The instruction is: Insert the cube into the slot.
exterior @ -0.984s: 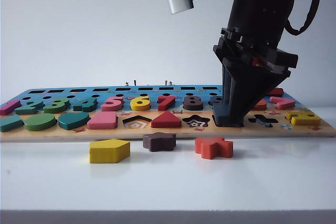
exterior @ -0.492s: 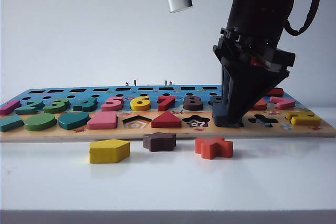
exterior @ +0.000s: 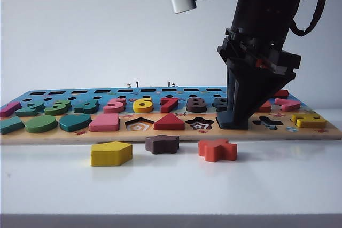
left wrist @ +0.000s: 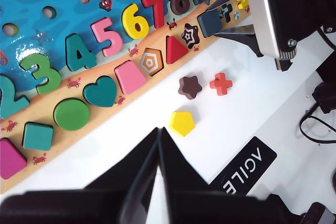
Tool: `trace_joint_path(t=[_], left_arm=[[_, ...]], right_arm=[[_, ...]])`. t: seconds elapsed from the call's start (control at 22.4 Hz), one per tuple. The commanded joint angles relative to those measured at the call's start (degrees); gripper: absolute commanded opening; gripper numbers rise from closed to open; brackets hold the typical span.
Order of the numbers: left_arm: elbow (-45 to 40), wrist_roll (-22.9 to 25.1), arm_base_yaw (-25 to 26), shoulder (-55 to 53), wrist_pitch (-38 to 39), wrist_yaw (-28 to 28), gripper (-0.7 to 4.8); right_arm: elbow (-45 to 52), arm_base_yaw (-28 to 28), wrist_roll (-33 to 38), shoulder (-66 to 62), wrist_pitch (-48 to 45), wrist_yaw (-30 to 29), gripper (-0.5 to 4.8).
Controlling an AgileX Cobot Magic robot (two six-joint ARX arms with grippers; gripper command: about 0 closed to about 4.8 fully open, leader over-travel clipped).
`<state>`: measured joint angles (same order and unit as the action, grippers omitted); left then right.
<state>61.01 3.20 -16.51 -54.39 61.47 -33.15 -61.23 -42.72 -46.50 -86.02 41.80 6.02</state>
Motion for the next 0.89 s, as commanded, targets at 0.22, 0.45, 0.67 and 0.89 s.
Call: trace_joint_path(t=[0.22, 0.45, 0.67, 0.89], left_arm=[[0.3, 0.3, 0.0, 0.1, -0.5, -0.5, 0.17], [0.3, 0.2, 0.0, 0.1, -0.5, -0.5, 0.17], [0.3, 0.3, 0.0, 0.1, -0.5, -0.5, 0.17], [0.3, 0.3, 0.0, 0.1, -0.5, -0.5, 0.17]], right_arm=[[-0.1, -0.1, 0.5, 0.4, -0.4, -0.2, 2.31], [-0.2, -0.1, 0.9, 1.2, -0.5, -0.4, 2.43], [-0.2, -0.1, 4.5, 3.2, -0.6, -0.4, 2.43], [-0.2, -0.1, 12.1, 4.9, -1.1, -0.4, 2.43]])
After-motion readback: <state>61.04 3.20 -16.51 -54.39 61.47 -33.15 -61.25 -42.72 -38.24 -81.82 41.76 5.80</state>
